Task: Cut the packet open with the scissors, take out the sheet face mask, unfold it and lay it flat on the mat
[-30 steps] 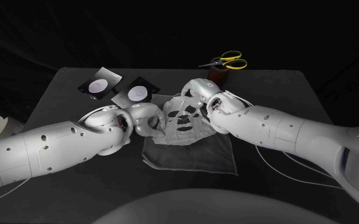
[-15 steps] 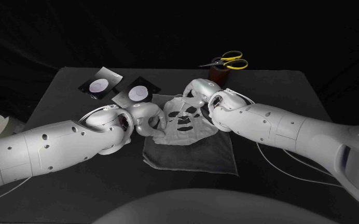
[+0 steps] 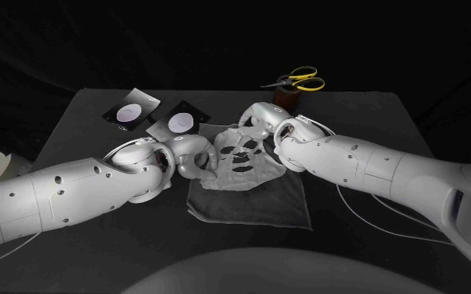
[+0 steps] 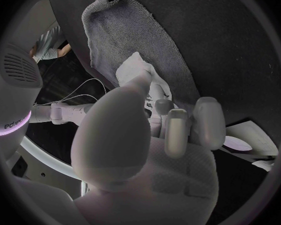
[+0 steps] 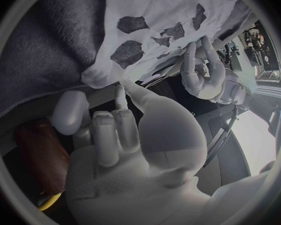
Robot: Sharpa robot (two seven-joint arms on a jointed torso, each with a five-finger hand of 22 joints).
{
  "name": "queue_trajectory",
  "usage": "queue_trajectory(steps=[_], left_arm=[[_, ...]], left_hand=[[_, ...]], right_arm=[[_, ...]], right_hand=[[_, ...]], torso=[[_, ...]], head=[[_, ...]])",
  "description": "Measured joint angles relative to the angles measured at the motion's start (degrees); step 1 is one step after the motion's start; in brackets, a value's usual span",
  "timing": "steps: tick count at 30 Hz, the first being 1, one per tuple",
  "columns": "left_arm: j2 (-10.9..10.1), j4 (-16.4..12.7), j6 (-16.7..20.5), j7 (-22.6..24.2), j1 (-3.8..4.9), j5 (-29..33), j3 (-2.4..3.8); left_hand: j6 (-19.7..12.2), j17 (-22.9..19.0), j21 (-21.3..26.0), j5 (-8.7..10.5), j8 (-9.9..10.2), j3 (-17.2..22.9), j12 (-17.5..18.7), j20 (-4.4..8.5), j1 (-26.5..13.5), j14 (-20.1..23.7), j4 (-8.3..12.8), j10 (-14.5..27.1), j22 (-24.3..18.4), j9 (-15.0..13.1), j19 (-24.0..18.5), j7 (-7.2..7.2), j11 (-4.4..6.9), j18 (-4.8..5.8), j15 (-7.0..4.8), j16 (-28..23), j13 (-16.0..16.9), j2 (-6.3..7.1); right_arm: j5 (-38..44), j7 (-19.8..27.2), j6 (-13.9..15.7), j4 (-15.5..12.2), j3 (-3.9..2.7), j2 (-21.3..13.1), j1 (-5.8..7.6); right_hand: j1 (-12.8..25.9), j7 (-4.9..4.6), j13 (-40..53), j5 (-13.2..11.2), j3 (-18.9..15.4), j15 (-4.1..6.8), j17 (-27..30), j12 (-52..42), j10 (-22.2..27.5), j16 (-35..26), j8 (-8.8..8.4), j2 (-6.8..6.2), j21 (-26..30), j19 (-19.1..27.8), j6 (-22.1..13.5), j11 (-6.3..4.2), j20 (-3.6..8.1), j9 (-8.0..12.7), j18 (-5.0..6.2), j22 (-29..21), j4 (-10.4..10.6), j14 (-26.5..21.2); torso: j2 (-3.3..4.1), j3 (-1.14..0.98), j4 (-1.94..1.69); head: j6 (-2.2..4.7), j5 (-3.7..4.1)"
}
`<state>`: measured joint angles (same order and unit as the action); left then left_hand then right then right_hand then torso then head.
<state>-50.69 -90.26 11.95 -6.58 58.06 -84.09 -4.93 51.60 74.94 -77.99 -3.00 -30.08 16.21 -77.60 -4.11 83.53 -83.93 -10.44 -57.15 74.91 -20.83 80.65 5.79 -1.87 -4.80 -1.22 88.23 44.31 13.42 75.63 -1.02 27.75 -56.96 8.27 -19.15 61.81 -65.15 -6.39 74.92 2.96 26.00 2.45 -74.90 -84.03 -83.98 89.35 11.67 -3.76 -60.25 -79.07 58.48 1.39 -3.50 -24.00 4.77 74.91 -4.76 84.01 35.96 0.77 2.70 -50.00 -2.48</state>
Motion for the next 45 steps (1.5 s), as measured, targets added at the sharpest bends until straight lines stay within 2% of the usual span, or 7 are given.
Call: queue_trajectory(steps=[8,18,21,26,31,40,45], left_arm=[[0.02,0.01,-0.04,-0.07,0.02,0.01,0.01],[0.03,-0.05,-0.06,-0.09,0.03,0.02,0.03],[0.03,-0.06,-0.07,-0.11,0.03,0.02,0.03],[0.0,-0.08,-0.09,-0.13,0.04,0.02,0.03],[0.0,-0.08,-0.13,-0.16,0.04,0.02,0.03],[0.04,-0.06,-0.18,-0.22,0.04,0.05,0.03],[0.06,-0.06,-0.2,-0.24,0.05,0.07,0.04]], left_hand=[[-0.21,-0.02,0.0,0.0,-0.01,0.0,0.01,0.0,0.02,0.0,0.0,0.0,0.03,-0.02,0.0,0.21,0.0,0.0,0.0,-0.01,-0.01,-0.02],[-0.23,-0.04,0.0,0.0,-0.02,0.0,0.05,0.0,0.23,0.0,0.0,0.0,0.04,-0.01,0.0,0.22,0.0,0.0,0.0,-0.03,-0.02,-0.23],[-0.23,-0.04,0.0,0.0,-0.02,0.0,0.06,0.0,0.23,0.0,0.0,0.0,0.03,0.0,0.0,0.22,0.0,0.0,0.0,-0.04,-0.02,-0.23],[-0.23,-0.03,0.0,0.0,-0.02,0.0,0.06,0.0,0.23,0.0,0.0,0.0,0.03,0.02,0.0,0.22,0.0,0.0,0.0,-0.04,-0.01,-0.23],[-0.22,-0.03,0.0,0.0,-0.02,0.0,0.06,0.0,0.23,0.0,0.0,0.0,0.02,0.02,0.0,0.21,0.0,0.0,0.0,-0.04,0.04,-0.22],[-0.22,-0.01,0.0,0.0,-0.02,0.0,0.11,0.0,0.22,0.0,0.0,0.0,0.0,0.03,0.0,0.21,0.0,0.0,0.0,-0.16,0.04,-0.22],[-0.21,-0.01,0.0,0.0,-0.02,-0.08,0.11,0.0,0.49,0.0,-0.41,0.0,-0.01,0.03,0.0,0.2,0.0,0.0,0.0,-0.16,0.04,-0.49]], right_arm=[[-1.22,1.46,0.56,-0.11,-0.01,-0.1,0.1],[-0.86,1.54,-0.74,0.48,-0.01,0.23,0.1],[-0.55,1.38,-1.1,0.75,-0.01,0.23,0.1],[-0.23,1.18,-1.08,0.85,-0.01,0.1,0.1],[-0.11,1.15,-0.92,0.73,-0.01,-0.01,0.08],[-0.01,1.14,-1.01,0.65,0.0,0.05,-0.03],[0.02,1.13,-1.29,0.94,-0.01,0.16,-0.3]], right_hand=[[-2.12,1.38,-0.01,0.0,1.55,0.0,-0.02,-0.62,-0.01,0.32,1.23,2.06,-0.9,0.0,2.63,-0.4,0.0,-0.42,0.0,0.0,-1.04,0.0],[-3.1,2.0,0.03,-0.01,2.0,0.57,-0.06,-0.86,-0.06,0.35,2.3,1.7,-0.8,-0.43,3.25,-0.99,0.43,-1.29,0.0,0.04,-2.32,0.11],[-1.48,0.86,0.03,0.0,0.64,0.57,-0.05,0.66,-0.1,0.23,1.42,0.09,0.94,0.13,1.27,-0.91,0.28,-0.99,0.0,0.04,-1.71,0.11],[-0.87,-2.13,0.03,0.0,-0.82,-1.7,-0.05,2.45,0.04,-0.14,-2.63,-1.64,2.69,1.55,-5.0,1.89,-0.9,0.91,-0.01,0.04,-1.9,0.03],[-1.0,-2.57,0.02,0.0,-0.88,-1.84,-0.04,2.52,-0.05,-0.21,-2.94,-1.77,2.69,1.28,-5.45,2.11,-1.18,1.09,-0.01,0.02,-1.96,0.0],[-2.12,-1.34,-0.01,0.0,-0.88,-1.84,0.0,1.7,-0.05,-0.22,-1.27,-0.65,1.66,1.0,-1.91,2.07,-1.46,0.52,-0.01,-0.01,-1.96,0.0],[-3.02,-0.19,0.0,0.0,-0.5,-1.44,-0.01,1.33,0.05,-0.1,-0.25,0.39,0.93,0.86,0.53,0.94,-1.32,0.14,-0.01,0.0,-2.2,-0.02]], torso=[[0.01,0.07,-0.03],[0.04,0.13,-0.1],[0.04,0.13,-0.1],[0.04,0.13,-0.07],[0.03,0.09,-0.07],[0.03,0.05,-0.05],[0.03,0.08,-0.09]], head=[[0.0,0.08],[0.0,0.12],[0.0,0.12],[0.0,0.03],[0.0,0.0],[0.0,0.11],[0.0,0.12]])
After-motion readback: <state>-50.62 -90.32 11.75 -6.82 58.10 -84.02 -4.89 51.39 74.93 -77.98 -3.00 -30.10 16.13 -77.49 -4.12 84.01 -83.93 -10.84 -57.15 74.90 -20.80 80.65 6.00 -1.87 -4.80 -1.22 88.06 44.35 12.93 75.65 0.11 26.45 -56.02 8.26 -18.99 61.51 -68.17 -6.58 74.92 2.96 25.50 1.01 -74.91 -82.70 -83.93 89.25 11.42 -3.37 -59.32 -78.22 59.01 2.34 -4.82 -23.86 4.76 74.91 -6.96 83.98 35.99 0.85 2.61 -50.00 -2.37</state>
